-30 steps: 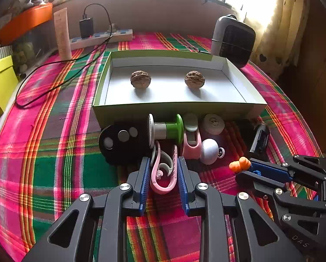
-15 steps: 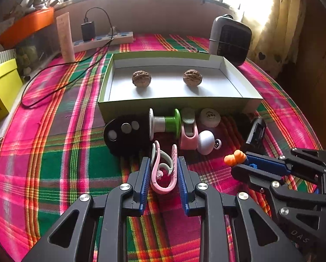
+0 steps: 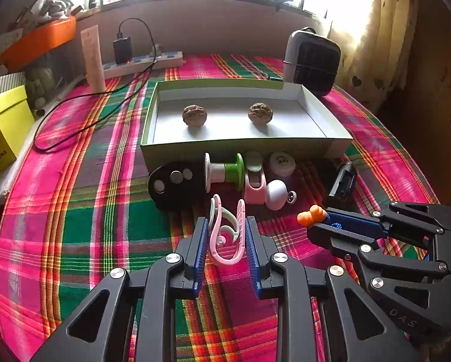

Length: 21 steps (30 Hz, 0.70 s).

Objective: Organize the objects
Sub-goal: 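Carry the pink clip in the left tool into the tray while the right tool carries the figure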

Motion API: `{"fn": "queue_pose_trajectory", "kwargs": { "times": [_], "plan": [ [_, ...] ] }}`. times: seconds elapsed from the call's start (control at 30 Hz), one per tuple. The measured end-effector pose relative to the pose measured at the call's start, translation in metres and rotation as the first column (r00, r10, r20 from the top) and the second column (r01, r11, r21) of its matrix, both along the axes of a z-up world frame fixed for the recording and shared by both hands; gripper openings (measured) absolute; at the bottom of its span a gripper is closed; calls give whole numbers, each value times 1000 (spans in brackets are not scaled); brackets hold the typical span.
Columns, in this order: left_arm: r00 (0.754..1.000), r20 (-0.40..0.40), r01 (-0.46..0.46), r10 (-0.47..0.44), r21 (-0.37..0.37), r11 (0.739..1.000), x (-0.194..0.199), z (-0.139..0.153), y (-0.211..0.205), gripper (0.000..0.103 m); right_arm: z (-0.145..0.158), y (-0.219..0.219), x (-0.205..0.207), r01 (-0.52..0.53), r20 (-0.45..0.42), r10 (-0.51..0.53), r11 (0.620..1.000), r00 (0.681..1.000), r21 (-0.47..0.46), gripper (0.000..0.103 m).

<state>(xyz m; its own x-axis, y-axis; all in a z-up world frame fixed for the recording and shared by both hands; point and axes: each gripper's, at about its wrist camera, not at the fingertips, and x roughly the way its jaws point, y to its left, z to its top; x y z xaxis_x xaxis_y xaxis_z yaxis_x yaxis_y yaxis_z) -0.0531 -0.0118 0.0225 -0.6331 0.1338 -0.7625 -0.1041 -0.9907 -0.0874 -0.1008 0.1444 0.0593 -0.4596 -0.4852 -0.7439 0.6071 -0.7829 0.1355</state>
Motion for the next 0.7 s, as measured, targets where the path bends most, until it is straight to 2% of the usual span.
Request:
{"fn": "queue_pose_trajectory", "kwargs": {
  "times": [0.7],
  "plan": [
    [998,-60,4,-3,14,1000,-6,23,-6,22,21,3,-11,18,-40,-19,999,999,-33,17]
  ]
}}
